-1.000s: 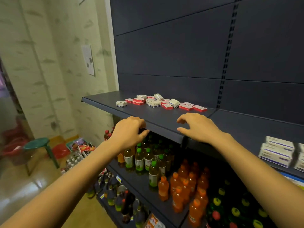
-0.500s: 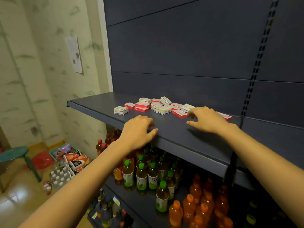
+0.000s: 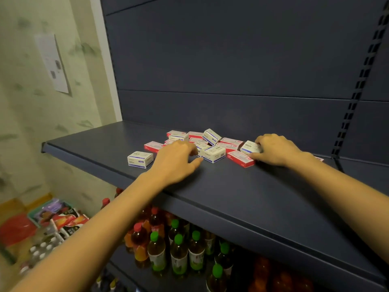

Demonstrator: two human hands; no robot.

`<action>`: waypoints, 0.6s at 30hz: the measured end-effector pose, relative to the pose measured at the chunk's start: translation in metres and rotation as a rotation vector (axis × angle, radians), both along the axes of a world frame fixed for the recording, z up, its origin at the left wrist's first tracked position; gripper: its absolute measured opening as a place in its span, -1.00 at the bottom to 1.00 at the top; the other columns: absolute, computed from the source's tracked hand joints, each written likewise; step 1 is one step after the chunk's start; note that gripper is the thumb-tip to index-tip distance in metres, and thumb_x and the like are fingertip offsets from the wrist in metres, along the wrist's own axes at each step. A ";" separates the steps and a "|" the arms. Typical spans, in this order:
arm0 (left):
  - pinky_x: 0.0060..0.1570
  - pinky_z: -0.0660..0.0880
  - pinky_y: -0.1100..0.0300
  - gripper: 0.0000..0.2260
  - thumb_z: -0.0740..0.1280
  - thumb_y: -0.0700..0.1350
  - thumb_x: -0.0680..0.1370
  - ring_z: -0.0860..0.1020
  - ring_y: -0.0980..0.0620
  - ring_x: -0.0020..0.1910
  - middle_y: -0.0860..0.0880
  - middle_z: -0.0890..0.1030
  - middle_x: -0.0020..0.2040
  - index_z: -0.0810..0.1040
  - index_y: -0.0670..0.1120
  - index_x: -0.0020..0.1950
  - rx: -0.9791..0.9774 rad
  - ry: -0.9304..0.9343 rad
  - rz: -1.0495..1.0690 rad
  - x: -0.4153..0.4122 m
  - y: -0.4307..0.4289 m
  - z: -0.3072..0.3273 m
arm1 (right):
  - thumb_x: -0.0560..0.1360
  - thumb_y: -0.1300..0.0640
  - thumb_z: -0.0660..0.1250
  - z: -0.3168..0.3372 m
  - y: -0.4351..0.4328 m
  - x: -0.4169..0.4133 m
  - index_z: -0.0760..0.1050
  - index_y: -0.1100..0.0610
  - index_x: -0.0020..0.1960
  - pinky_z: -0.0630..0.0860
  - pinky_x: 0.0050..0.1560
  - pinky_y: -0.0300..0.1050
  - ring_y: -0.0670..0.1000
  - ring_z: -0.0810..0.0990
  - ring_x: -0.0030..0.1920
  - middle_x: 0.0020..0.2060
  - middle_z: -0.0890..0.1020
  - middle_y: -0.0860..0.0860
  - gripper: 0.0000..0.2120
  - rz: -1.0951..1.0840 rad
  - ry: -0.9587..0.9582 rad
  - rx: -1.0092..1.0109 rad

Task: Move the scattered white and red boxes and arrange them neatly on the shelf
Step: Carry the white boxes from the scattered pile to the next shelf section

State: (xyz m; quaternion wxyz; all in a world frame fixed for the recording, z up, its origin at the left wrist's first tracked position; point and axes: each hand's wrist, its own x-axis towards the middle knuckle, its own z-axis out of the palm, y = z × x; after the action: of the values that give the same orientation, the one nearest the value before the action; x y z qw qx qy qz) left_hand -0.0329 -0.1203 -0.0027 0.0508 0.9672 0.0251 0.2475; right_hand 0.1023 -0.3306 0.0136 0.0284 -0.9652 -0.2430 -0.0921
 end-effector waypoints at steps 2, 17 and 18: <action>-0.08 0.40 0.11 -0.74 0.24 0.07 0.52 0.50 -0.05 0.07 -0.04 0.59 0.08 0.54 -0.06 0.07 -0.004 -0.003 -0.024 0.012 0.006 0.002 | 0.47 -0.15 0.28 0.000 0.002 0.004 0.42 0.16 0.24 0.47 0.01 0.02 0.16 0.51 0.14 0.20 0.52 0.11 -0.51 -0.004 -0.010 -0.019; 0.30 0.34 0.09 -0.46 0.37 -0.12 0.44 0.37 0.00 0.31 -0.02 0.35 0.39 0.31 -0.04 0.40 0.040 0.507 -0.485 0.104 0.027 0.032 | 0.53 -0.10 0.20 0.013 0.000 -0.031 0.33 0.11 0.32 0.47 0.12 0.05 0.14 0.48 0.18 0.25 0.45 0.06 -0.56 -0.141 -0.058 0.030; 0.32 0.33 0.09 -0.43 0.39 -0.13 0.43 0.37 0.00 0.32 -0.02 0.35 0.40 0.30 -0.04 0.41 0.032 0.538 -0.506 0.108 0.027 0.031 | 0.53 -0.11 0.20 0.013 0.001 -0.036 0.34 0.11 0.32 0.47 0.12 0.06 0.13 0.49 0.17 0.24 0.45 0.06 -0.55 -0.156 -0.053 0.039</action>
State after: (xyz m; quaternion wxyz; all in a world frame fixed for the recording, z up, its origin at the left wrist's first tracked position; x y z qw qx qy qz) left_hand 0.0746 -0.0931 0.0287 0.0868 0.9739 -0.2065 -0.0360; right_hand 0.0667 -0.3296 0.0267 0.0334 -0.9777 -0.1660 -0.1241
